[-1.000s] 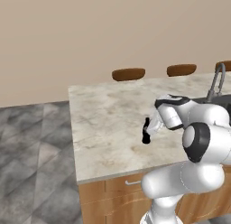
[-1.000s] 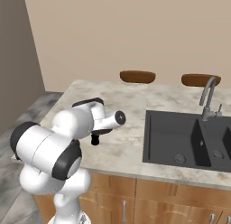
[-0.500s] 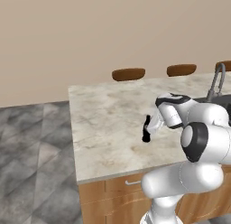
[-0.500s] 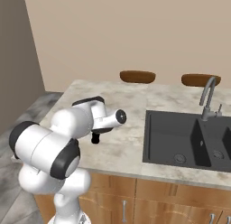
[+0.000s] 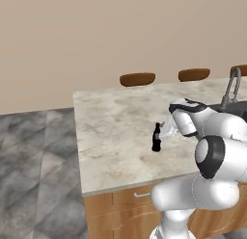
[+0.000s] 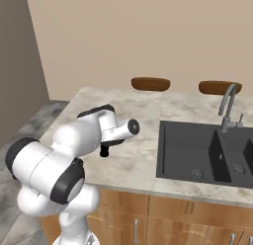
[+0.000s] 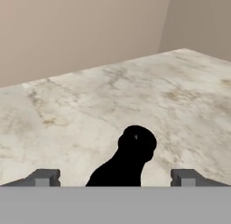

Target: Move the drinks to the dining counter.

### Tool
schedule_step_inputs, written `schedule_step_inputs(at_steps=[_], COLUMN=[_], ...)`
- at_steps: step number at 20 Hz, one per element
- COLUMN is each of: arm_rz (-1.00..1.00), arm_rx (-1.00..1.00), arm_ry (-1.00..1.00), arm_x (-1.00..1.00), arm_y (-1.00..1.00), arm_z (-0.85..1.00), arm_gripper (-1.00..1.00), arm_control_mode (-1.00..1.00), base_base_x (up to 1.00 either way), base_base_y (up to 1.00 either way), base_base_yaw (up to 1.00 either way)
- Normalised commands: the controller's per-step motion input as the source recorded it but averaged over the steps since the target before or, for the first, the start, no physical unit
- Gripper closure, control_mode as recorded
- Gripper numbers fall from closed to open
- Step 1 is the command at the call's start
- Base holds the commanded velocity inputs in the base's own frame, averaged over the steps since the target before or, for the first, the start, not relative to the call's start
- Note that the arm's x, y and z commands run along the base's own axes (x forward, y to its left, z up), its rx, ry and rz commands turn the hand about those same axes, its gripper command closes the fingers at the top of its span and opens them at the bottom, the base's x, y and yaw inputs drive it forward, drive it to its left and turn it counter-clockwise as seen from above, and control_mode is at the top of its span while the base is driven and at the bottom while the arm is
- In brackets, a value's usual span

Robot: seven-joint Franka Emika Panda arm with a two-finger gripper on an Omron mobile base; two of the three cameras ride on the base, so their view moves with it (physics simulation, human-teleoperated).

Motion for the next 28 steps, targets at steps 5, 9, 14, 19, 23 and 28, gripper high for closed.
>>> schedule_step_inputs(at_steps=[5, 9, 14, 19, 23, 28], arm_rz=[0.0, 0.0, -0.05, -0.15, -0.21, -0.41], arm_rx=[0.0, 0.0, 0.01, 0.05, 0.07, 0.02], arm_ry=[-0.09, -0.1, -0.02, 0.0, 0.03, -0.03], arm_x=[-0.21, -0.28, -0.84, -1.0, -1.0, -1.0], arm_y=[0.03, 0.01, 0.0, 0.0, 0.0, 0.0], arm_z=[0.55, 0.88, 1.0, 1.0, 1.0, 0.67], arm_gripper=[-1.0, -1.0, -1.0, -1.0, -1.0, -1.0], arm_control_mode=[-1.0, -1.0, -1.0, -1.0, -1.0, -1.0], base_base_x=[0.0, 0.0, 0.0, 0.0, 0.0, 0.0], base_base_y=[0.0, 0.0, 0.0, 0.0, 0.0, 0.0], base_base_yaw=[0.0, 0.0, 0.0, 0.0, 0.0, 0.0])
